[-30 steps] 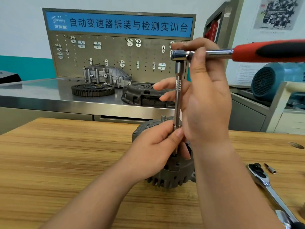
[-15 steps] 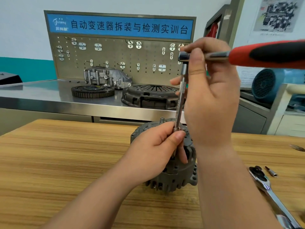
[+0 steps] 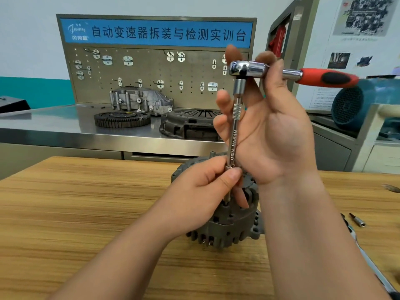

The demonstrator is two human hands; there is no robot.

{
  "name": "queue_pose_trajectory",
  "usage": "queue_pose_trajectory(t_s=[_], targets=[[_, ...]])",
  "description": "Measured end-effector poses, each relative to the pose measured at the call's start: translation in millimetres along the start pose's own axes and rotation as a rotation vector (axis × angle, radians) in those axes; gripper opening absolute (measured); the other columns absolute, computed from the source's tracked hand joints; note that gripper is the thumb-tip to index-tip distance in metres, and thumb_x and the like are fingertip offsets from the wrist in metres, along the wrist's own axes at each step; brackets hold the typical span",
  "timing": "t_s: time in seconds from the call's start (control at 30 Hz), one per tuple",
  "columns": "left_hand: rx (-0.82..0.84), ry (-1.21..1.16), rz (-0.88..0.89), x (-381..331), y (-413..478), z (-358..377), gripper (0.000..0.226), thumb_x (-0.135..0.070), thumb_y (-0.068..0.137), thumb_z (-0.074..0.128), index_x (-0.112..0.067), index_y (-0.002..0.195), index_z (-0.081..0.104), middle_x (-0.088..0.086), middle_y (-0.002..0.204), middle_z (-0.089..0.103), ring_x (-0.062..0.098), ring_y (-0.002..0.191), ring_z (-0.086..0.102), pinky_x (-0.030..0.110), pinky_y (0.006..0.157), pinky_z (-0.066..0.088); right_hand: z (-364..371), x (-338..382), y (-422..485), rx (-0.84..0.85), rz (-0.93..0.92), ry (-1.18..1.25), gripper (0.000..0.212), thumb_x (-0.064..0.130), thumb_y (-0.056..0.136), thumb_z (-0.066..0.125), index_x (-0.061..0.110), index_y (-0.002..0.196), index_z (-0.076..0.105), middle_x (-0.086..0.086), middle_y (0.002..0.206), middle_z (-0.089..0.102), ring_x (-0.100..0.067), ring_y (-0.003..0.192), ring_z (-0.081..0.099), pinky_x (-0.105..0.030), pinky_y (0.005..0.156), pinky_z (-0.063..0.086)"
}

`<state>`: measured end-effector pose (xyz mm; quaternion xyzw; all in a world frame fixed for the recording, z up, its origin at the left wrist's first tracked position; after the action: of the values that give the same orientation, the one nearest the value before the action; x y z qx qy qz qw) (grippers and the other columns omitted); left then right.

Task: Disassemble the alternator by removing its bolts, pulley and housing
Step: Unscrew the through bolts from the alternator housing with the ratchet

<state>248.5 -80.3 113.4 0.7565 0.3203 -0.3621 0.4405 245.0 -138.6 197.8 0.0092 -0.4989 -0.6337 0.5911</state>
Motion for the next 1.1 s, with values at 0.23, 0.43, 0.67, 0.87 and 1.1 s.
queue_pose_trajectory(t_s=[0.23, 0.43, 0.67, 0.87, 1.1], targets=[[-0.040, 0.059, -0.052, 6.4, 2.5, -1.9, 0.029, -0.041, 0.093, 0.043, -0.025, 0.085, 0.066, -0.001, 0.082, 0.074, 0.040, 0.089, 0.062, 0.058, 0.085, 0.050, 9.1, 40.5, -11.5, -0.146, -0.502, -0.866, 0.012, 0.013, 0.100, 0.044, 0.018, 0.094, 0.053, -0.002, 0.098, 0.061, -0.017, 0.071, 0.065, -0.031, 0.058, 0.055], [-0.020, -0.004, -0.047, 1.8, 0.2, -2.3, 0.033, -0.034, 0.100, 0.045, -0.008, 0.103, 0.065, -0.005, 0.088, 0.075, 0.039, 0.095, 0.062, 0.058, 0.088, 0.048, 11.4, 30.4, -13.6, -0.183, -0.449, -0.764, 0.014, 0.014, 0.102, 0.042, 0.018, 0.096, 0.053, -0.008, 0.109, 0.063, -0.028, 0.072, 0.068, -0.024, 0.057, 0.050], [0.019, -0.076, -0.006, -1.8, 0.9, -0.3, 0.024, -0.035, 0.090, 0.044, -0.021, 0.087, 0.064, -0.008, 0.077, 0.071, 0.048, 0.080, 0.057, 0.065, 0.079, 0.047, 4.3, 1.3, -1.8, -0.022, -0.024, 0.005, 0.026, 0.034, 0.102, 0.029, 0.026, 0.089, 0.050, 0.004, 0.102, 0.070, -0.017, 0.064, 0.067, -0.025, 0.058, 0.052], [-0.011, -0.011, -0.024, 4.3, 3.7, -1.8, 0.026, -0.041, 0.087, 0.045, -0.030, 0.079, 0.067, 0.010, 0.081, 0.072, 0.049, 0.085, 0.060, 0.064, 0.080, 0.049, 1.4, 17.3, -5.4, -0.099, -0.222, -0.402, 0.018, 0.023, 0.104, 0.034, 0.020, 0.095, 0.050, -0.005, 0.111, 0.065, -0.019, 0.061, 0.066, -0.028, 0.055, 0.051], [-0.009, 0.046, -0.040, 5.1, 2.9, -1.6, 0.029, -0.032, 0.100, 0.045, -0.015, 0.101, 0.068, -0.003, 0.093, 0.074, 0.038, 0.097, 0.062, 0.056, 0.090, 0.048, 20.9, 37.1, -16.9, -0.135, -0.571, -0.981, 0.008, 0.012, 0.101, 0.041, 0.015, 0.099, 0.049, -0.005, 0.101, 0.058, -0.020, 0.068, 0.066, -0.025, 0.059, 0.054]])
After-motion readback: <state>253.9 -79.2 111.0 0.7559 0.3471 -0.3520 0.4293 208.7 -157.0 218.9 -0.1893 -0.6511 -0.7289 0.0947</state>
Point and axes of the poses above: each hand's wrist, its own y-axis towards the middle knuckle, its own z-axis out of the palm, x = y × z, the point moved 9 cm from there along y, towards the middle knuckle
